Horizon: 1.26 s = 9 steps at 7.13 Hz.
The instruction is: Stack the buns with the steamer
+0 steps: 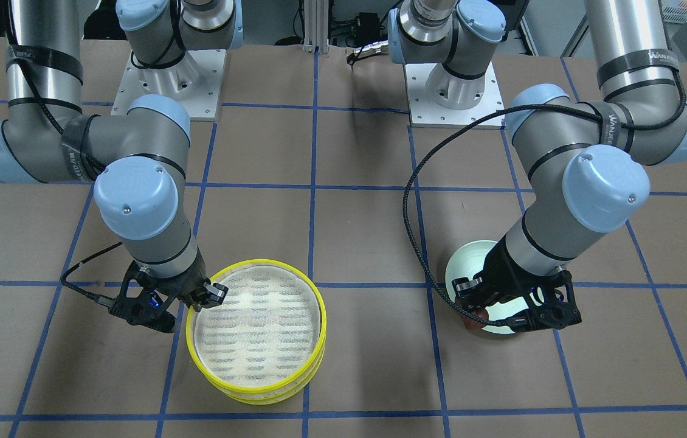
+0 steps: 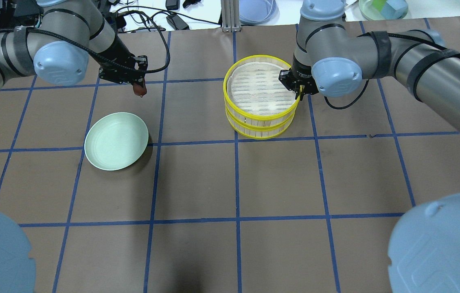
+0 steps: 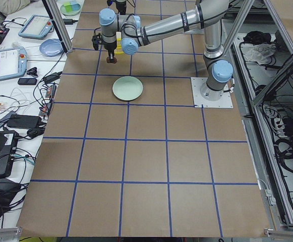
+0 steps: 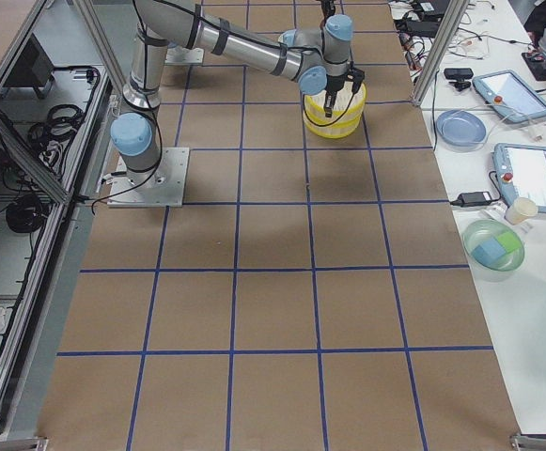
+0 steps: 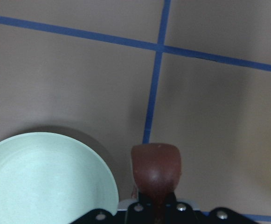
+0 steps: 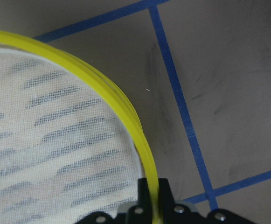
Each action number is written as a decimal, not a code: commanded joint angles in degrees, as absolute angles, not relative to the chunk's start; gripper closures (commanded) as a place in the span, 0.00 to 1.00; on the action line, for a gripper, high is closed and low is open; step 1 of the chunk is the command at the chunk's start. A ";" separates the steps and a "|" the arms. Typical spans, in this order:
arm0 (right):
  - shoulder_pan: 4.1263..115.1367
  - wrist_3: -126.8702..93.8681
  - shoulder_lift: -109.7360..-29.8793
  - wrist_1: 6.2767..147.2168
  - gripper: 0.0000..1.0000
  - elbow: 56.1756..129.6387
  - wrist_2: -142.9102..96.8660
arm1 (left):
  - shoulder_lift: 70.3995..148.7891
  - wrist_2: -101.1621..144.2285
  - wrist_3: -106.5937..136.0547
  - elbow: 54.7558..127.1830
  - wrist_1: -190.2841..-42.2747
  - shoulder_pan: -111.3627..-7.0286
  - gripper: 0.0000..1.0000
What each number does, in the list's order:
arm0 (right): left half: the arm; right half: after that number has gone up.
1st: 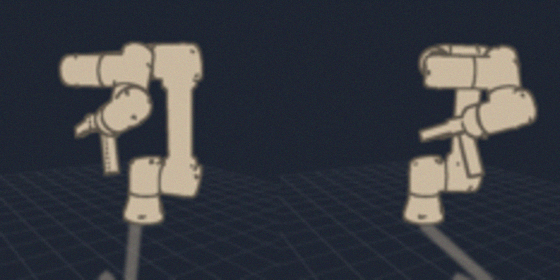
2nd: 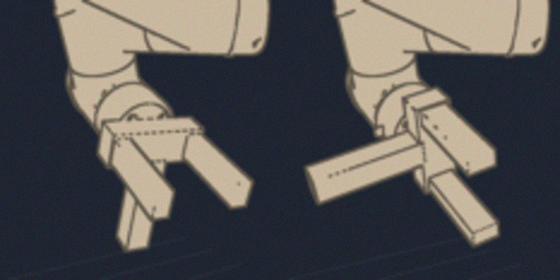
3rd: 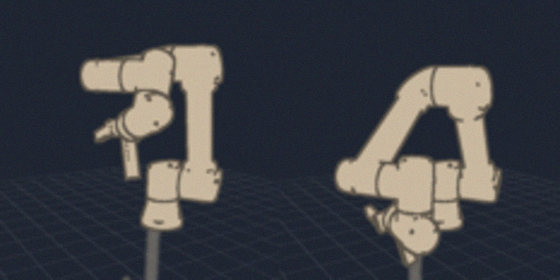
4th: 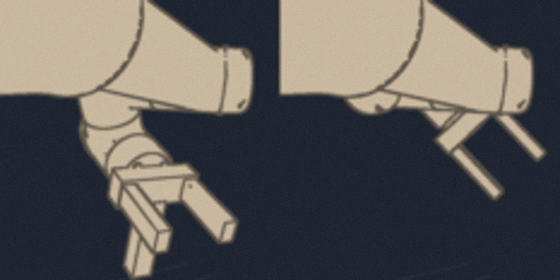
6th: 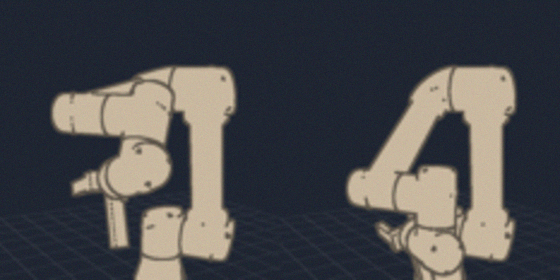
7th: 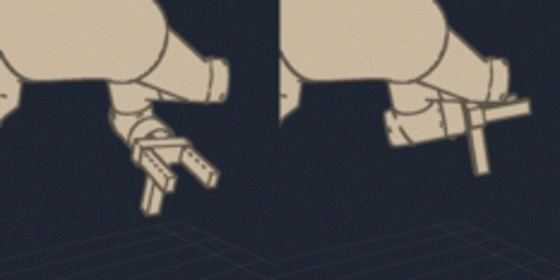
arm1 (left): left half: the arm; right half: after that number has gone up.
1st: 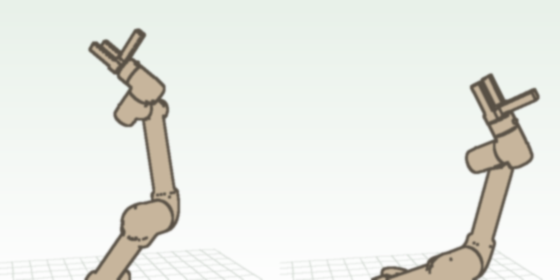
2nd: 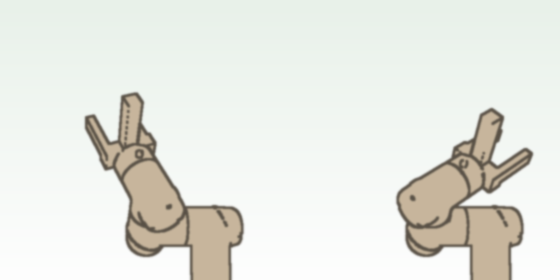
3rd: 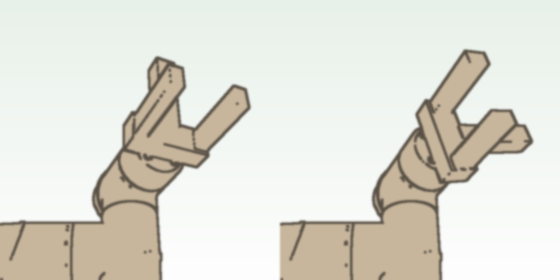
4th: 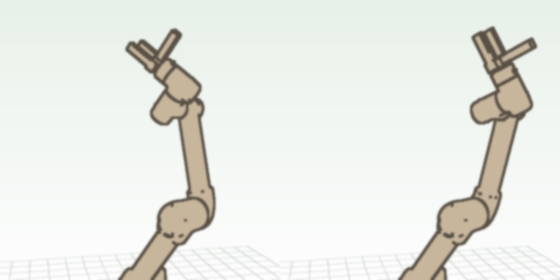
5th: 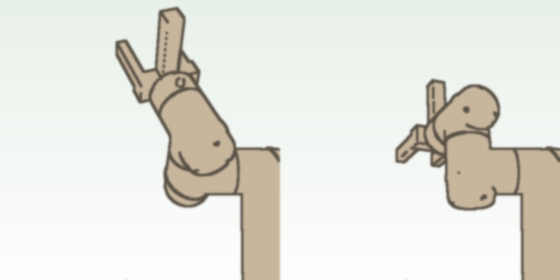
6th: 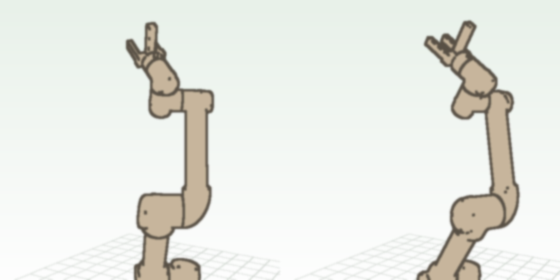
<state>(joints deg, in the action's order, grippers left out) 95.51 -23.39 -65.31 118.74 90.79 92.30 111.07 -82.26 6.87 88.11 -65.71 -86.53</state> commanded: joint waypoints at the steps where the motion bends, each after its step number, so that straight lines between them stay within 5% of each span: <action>1: 95.45 -23.38 -65.30 118.48 0.51 90.79 92.37 | 110.22 -80.26 9.40 87.71 -65.39 -87.80 1.00; 2: 95.45 -23.20 -65.39 118.56 0.01 90.79 92.29 | 110.04 -78.50 12.36 87.80 -64.26 -87.89 1.00; 5: 93.97 -16.38 -70.01 118.48 0.00 89.91 93.42 | 110.39 -78.31 20.17 87.80 -58.57 -93.23 1.00; 9: 88.59 -8.35 -87.84 95.62 0.00 89.83 88.19 | 114.51 -64.82 31.81 88.41 -48.35 -100.79 1.00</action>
